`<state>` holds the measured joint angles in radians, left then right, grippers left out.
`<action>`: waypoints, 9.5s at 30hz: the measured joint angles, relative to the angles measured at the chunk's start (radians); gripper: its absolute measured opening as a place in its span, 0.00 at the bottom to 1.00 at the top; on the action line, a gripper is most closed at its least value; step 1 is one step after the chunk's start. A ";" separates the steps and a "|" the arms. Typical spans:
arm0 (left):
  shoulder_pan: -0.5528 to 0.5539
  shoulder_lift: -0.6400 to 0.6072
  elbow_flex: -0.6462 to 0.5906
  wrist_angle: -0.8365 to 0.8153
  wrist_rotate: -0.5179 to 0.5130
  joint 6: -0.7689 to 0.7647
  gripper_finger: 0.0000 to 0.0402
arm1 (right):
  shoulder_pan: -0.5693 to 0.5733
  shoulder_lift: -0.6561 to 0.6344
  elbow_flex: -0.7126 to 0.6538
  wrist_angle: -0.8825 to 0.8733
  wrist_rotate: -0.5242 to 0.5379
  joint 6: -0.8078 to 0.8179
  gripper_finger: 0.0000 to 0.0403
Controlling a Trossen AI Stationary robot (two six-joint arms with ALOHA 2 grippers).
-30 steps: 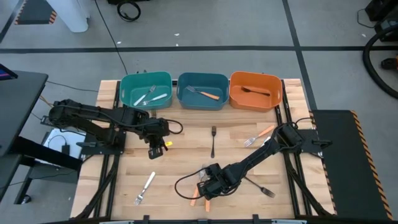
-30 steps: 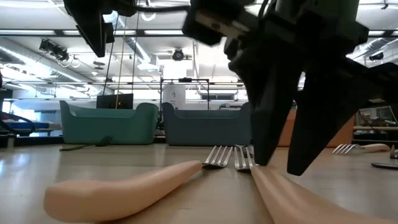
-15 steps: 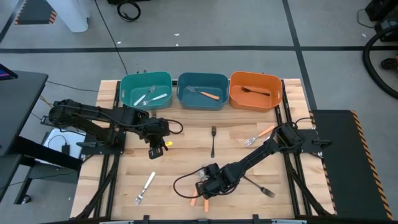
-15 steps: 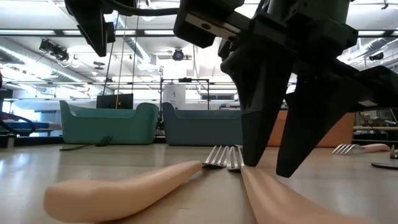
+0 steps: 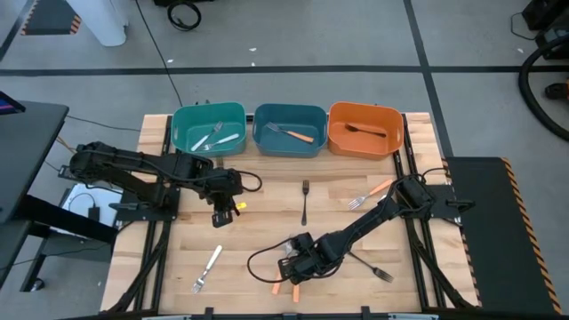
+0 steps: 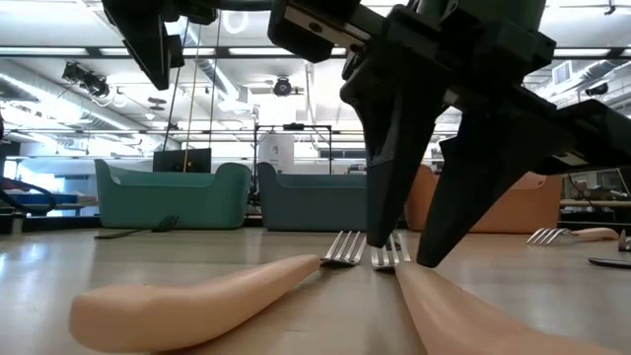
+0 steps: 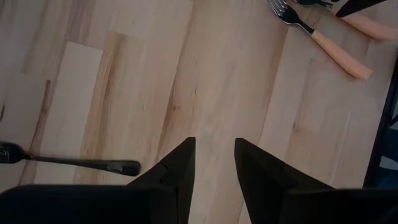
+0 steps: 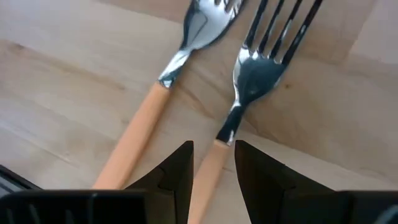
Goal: Sort silverware by color (type)
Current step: Put the bottom right orange fork into the blue bin, then put the bottom right black fork into the orange bin
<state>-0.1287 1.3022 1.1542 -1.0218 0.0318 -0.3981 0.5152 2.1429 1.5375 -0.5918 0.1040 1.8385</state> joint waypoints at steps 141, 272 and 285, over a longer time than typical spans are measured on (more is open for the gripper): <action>0.676 0.000 0.001 0.615 -0.027 0.365 0.30 | -1.010 -0.384 -0.047 0.281 -0.056 -1.833 0.01; 0.329 0.000 0.000 0.432 -0.008 -0.030 0.30 | 0.358 -0.720 -0.589 -0.279 -0.027 -0.386 0.28; 0.209 0.000 0.000 0.435 -0.009 -0.096 0.30 | 0.360 -0.694 -0.656 -0.171 0.013 -0.288 0.27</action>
<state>0.0799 1.3022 1.1542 -0.5869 0.0231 -0.4946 0.8749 1.4489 0.8817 -0.7633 0.1168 1.5510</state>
